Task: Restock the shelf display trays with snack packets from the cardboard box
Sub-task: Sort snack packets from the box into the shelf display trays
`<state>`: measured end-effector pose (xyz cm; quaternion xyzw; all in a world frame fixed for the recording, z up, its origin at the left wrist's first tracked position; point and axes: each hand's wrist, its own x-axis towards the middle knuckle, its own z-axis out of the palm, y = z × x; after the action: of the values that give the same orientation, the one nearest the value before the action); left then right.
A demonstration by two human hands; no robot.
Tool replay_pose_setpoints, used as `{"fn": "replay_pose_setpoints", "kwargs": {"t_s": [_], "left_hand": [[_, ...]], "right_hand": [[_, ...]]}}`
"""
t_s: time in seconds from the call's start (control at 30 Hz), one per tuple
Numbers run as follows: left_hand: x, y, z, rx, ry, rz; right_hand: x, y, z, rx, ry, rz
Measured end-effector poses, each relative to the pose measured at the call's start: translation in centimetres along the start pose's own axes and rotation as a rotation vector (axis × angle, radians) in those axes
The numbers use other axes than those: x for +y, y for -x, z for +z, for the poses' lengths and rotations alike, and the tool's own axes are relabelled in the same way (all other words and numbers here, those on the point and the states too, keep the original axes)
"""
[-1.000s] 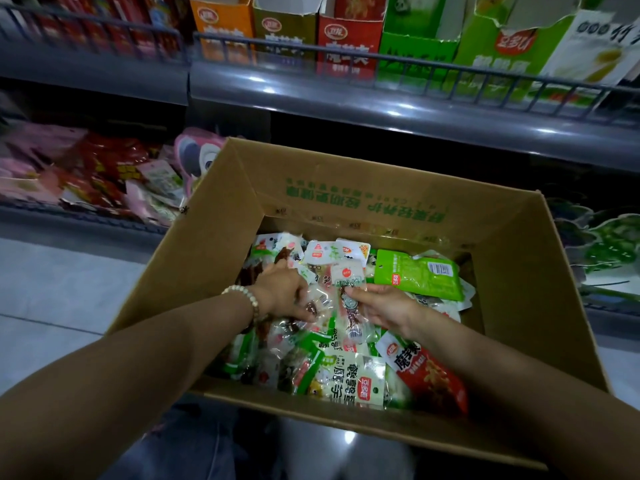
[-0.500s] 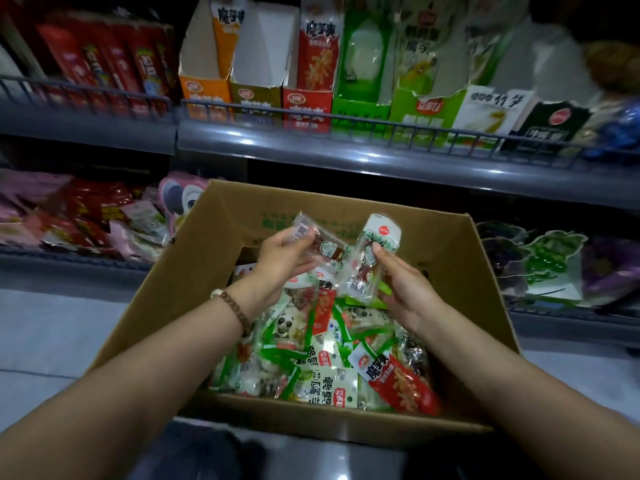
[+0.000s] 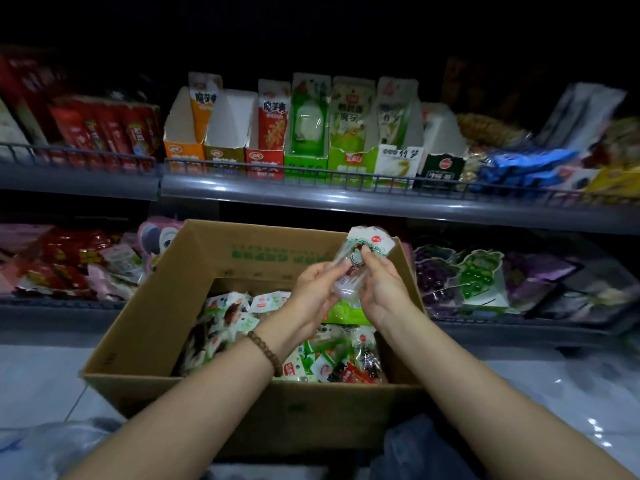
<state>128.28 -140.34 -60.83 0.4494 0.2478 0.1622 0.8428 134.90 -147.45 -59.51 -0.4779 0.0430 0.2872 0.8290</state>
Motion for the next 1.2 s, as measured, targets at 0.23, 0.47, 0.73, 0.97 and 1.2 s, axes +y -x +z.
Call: {"fn": "replay_pose_setpoints", "kwargs": {"t_s": [0.23, 0.47, 0.73, 0.97, 1.2], "left_hand": [[0.2, 1.2, 1.7, -0.199, -0.122, 0.044], [2.4, 1.8, 2.4, -0.267, -0.238, 0.092], [4.9, -2.9, 4.7, -0.25, -0.361, 0.28], [7.3, -9.1, 8.2, -0.194, -0.578, 0.511], [10.0, -10.5, 10.9, -0.132, -0.694, 0.597]], "right_hand": [[-3.4, 1.9, -1.5, -0.02, 0.241, -0.221], [-9.5, 2.9, -2.0, -0.264, 0.706, -0.22], [-14.2, -1.2, 0.0, -0.426, 0.834, -0.204], [-18.8, -7.1, 0.9, -0.431, 0.865, -0.421], [-27.1, -8.7, 0.9, -0.398, 0.942, -0.562]]}}
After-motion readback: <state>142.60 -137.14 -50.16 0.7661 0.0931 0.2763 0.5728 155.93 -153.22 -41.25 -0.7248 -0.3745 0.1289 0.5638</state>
